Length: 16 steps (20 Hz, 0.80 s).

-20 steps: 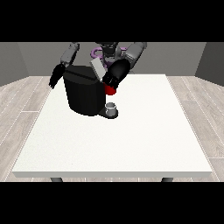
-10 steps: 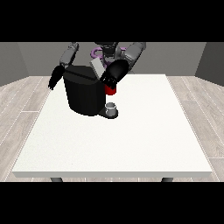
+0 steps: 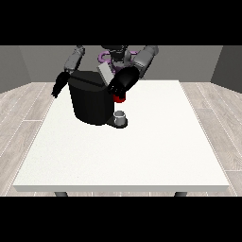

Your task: Insert the coffee pod into the coffee machine and close the lid

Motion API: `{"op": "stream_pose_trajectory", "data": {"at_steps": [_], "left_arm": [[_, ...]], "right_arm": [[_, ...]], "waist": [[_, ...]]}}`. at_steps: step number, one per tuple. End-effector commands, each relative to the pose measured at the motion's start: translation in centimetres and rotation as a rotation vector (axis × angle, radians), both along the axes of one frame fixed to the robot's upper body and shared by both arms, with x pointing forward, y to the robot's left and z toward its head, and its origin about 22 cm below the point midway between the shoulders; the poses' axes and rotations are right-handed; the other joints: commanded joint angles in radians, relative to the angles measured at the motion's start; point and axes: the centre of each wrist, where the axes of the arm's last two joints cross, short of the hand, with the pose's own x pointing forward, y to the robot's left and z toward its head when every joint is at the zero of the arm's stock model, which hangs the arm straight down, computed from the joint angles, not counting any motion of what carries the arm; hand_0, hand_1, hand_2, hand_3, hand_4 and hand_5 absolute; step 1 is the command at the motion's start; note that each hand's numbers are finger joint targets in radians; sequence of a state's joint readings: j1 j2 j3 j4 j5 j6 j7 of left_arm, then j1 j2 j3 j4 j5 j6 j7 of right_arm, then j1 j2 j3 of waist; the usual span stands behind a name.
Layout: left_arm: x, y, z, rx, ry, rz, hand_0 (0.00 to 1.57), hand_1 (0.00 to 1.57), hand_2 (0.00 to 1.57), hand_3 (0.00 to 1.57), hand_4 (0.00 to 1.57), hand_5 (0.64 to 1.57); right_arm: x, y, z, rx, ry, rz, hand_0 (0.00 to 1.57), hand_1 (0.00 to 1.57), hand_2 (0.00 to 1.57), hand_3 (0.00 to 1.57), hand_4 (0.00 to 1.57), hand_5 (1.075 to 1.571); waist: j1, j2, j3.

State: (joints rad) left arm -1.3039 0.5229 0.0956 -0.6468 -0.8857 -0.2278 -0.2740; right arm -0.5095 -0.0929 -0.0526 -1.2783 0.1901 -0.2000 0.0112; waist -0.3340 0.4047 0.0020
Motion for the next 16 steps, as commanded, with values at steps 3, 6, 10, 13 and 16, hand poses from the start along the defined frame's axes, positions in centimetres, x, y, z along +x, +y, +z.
{"op": "stream_pose_trajectory", "data": {"at_steps": [3, 6, 10, 13, 16], "left_arm": [[-0.1, 0.6, 0.4, 0.056, -0.034, 0.036, 0.00, 0.00, 0.69, 0.55, 0.00, 1.571], [0.3, -0.4, -1.5, 0.049, -0.006, 0.033, 0.00, 0.00, 0.62, 0.49, 0.00, 1.571], [-0.3, 2.4, 1.6, 0.024, -0.065, 0.053, 0.00, 0.00, 0.53, 0.44, 0.00, 1.571], [0.2, 1.4, -0.9, 0.057, 0.003, 0.050, 0.00, 0.00, 0.43, 0.33, 0.00, 1.571], [0.5, 0.3, -4.0, 0.063, 0.066, 0.030, 0.00, 0.00, 0.30, 0.20, 0.00, 1.571]], "right_arm": [[0.6, 0.8, 1.3, -0.010, -0.002, -0.021, 0.00, 0.00, 0.00, 0.00, 0.15, 1.571], [0.2, -0.5, -0.3, 0.003, 0.033, -0.003, 0.00, 0.00, 0.00, 0.00, 0.00, 1.571], [0.0, 1.9, 0.9, 0.012, -0.025, 0.012, 0.00, 0.00, 0.00, 0.00, 0.15, 1.571], [-0.3, 1.3, -0.1, 0.025, 0.039, 0.005, 0.00, 0.00, 0.00, 0.00, 0.00, 1.571], [-0.8, -1.0, -2.3, 0.015, 0.088, -0.025, 0.00, 0.00, 0.00, 0.00, 0.00, 1.571]], "waist": [[0.017, 0.001, -0.0019], [0.011, -0.018, -0.0016], [-0.006, 0.023, -0.0020], [0.021, -0.047, -0.0017], [0.059, -0.091, -0.0014]]}}
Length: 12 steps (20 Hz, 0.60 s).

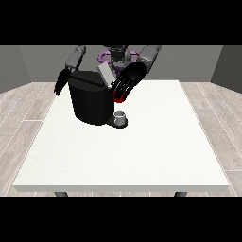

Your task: Insert the coffee pod into the coffee machine and close the lid

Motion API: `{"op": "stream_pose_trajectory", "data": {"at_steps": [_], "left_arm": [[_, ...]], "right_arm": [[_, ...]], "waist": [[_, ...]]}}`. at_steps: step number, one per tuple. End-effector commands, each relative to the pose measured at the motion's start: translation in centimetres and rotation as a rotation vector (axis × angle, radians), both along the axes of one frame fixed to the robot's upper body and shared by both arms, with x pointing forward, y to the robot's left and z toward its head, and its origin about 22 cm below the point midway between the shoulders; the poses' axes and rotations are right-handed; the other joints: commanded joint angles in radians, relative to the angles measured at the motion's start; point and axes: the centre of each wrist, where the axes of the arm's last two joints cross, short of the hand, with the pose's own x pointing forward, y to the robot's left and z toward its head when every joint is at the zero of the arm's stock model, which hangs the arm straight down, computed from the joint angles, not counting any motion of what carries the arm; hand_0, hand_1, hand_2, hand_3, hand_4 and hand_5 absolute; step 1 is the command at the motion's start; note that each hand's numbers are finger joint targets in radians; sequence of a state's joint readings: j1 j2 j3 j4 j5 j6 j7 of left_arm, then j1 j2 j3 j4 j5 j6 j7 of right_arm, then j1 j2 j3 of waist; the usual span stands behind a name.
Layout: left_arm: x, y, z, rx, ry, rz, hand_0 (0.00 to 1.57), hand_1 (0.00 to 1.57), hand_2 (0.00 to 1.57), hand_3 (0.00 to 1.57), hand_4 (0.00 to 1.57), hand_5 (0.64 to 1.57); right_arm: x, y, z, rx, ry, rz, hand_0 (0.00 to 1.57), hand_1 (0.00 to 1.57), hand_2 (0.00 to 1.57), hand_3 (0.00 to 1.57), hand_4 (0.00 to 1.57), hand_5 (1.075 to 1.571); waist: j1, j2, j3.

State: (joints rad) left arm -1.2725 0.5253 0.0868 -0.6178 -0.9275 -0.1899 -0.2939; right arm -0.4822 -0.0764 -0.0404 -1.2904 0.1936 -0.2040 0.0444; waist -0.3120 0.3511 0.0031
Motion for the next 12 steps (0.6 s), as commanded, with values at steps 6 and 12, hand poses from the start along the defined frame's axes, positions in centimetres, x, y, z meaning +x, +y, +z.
{"op": "stream_pose_trajectory", "data": {"at_steps": [6, 12], "left_arm": [[0.1, 0.2, -9.0, -0.089, 0.262, -0.016, 0.00, 0.00, 0.00, 0.00, 0.00, 1.571], [-0.5, -2.0, -14.6, -0.464, 0.353, -0.136, 0.00, 0.00, 0.15, 0.00, 0.00, 1.571]], "right_arm": [[-3.2, -1.7, -5.9, 0.020, 0.184, -0.048, 0.00, 0.00, 0.00, 0.00, 0.00, 1.571], [-6.4, -3.7, -10.2, 0.032, 0.267, -0.105, 0.00, 0.00, 0.00, 0.00, 0.00, 1.571]], "waist": [[0.108, -0.222, -0.0032], [0.187, -0.368, -0.0045]]}}
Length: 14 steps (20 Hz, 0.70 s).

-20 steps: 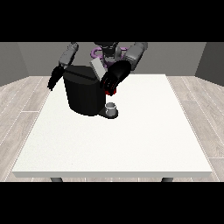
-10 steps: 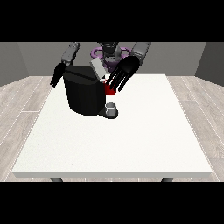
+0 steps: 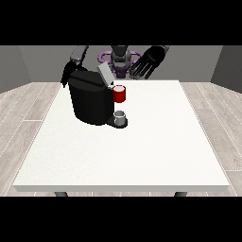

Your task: Insert the coffee pod into the coffee machine and close the lid

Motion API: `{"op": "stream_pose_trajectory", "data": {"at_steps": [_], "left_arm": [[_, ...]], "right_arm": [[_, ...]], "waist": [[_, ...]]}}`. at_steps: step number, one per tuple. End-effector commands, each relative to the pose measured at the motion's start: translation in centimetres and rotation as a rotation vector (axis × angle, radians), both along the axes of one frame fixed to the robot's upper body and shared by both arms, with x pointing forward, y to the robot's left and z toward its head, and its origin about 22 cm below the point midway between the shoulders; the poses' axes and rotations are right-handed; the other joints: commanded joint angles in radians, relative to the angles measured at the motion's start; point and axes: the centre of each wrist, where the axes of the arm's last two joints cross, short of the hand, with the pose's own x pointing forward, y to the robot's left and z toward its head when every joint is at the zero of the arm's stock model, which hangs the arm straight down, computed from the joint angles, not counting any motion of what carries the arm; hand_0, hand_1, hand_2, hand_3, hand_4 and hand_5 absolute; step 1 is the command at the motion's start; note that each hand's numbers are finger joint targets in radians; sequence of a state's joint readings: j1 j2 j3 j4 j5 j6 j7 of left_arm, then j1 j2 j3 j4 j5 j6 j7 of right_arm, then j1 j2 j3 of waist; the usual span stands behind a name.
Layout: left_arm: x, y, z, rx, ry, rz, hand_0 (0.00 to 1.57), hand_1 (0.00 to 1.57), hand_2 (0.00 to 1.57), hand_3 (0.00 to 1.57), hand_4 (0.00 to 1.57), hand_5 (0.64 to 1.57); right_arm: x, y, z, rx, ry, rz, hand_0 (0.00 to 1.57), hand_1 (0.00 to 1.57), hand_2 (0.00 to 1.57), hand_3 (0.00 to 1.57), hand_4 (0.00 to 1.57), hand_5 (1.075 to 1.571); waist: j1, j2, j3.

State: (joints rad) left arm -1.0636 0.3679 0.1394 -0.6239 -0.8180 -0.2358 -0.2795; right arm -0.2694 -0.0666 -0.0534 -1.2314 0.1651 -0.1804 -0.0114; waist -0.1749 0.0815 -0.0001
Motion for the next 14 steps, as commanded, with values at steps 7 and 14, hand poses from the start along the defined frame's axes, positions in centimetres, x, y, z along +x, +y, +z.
{"op": "stream_pose_trajectory", "data": {"at_steps": [7, 14], "left_arm": [[-5.9, -1.4, -17.9, -0.829, 0.301, 0.072, 0.00, 0.00, 0.00, 0.00, 0.07, 1.571], [-10.8, -2.3, -24.3, -0.828, 0.503, 0.117, 0.00, 0.00, 0.00, 0.00, 0.32, 1.571]], "right_arm": [[-2.2, -2.1, -1.5, 0.067, 0.038, -0.054, 0.00, 0.00, 0.00, 0.00, 0.00, 1.571], [-1.1, -1.1, 1.7, 0.070, 0.025, 0.108, 0.00, 0.00, 0.00, 0.00, 0.06, 1.571]], "waist": [[0.190, -0.263, -0.0032], [0.257, -0.407, -0.0001]]}}
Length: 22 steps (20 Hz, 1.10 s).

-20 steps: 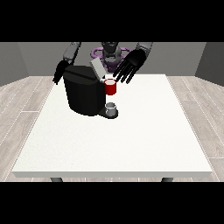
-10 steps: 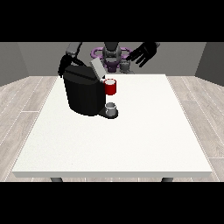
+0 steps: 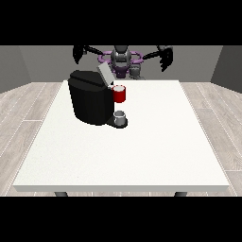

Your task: Insert the coffee pod into the coffee machine and close the lid

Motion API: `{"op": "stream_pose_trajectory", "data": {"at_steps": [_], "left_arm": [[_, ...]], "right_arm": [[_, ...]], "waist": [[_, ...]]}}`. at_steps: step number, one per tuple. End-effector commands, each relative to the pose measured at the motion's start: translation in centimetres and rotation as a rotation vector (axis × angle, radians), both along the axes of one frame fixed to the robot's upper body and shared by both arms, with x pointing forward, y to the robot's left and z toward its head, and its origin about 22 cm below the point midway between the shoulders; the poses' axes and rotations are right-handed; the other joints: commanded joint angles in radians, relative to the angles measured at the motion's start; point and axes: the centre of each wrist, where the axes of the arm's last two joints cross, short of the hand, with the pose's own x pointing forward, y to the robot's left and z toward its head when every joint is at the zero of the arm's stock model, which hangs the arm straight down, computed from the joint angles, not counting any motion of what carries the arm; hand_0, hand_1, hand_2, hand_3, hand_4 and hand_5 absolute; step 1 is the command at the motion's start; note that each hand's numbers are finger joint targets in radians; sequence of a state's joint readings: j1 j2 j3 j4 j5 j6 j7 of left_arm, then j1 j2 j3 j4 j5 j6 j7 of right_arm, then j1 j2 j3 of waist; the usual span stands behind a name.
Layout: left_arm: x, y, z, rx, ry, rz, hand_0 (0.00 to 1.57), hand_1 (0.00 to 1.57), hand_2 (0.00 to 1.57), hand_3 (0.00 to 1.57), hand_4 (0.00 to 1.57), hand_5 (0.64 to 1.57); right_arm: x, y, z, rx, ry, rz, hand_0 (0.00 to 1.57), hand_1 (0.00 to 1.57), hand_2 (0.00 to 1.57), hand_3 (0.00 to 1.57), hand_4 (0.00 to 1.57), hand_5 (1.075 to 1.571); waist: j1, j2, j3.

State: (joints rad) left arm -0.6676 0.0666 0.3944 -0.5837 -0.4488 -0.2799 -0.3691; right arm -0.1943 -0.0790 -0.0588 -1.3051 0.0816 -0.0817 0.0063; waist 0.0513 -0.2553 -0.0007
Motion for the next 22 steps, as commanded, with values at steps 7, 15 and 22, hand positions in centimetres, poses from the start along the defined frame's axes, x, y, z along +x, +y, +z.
{"op": "stream_pose_trajectory", "data": {"at_steps": [7, 15, 22], "left_arm": [[-2.8, -0.9, -1.8, -0.104, 0.078, 0.000, 0.00, 0.00, 0.00, 0.00, 0.39, 1.571], [-3.4, -1.3, -0.3, -0.128, -0.012, -0.045, 0.00, 0.00, 0.00, 0.00, 0.40, 1.571], [-4.1, -2.8, 1.9, -0.132, -0.065, 0.008, 0.00, 0.00, 0.00, 0.00, 0.36, 1.571]], "right_arm": [[1.6, -4.1, 3.3, -0.102, -0.022, 0.042, 0.00, 0.00, 0.00, 0.00, 0.00, 1.571], [4.9, -4.0, 4.6, 0.059, -0.017, -0.036, 0.00, 0.00, 0.00, 0.00, 0.00, 1.571], [7.0, -4.1, 5.1, 0.121, 0.004, -0.020, 0.00, 0.00, 0.00, 0.00, 0.17, 1.571]], "waist": [[0.116, -0.040, 0.0012], [0.183, 0.078, 0.0012], [0.164, 0.136, 0.0011]]}}
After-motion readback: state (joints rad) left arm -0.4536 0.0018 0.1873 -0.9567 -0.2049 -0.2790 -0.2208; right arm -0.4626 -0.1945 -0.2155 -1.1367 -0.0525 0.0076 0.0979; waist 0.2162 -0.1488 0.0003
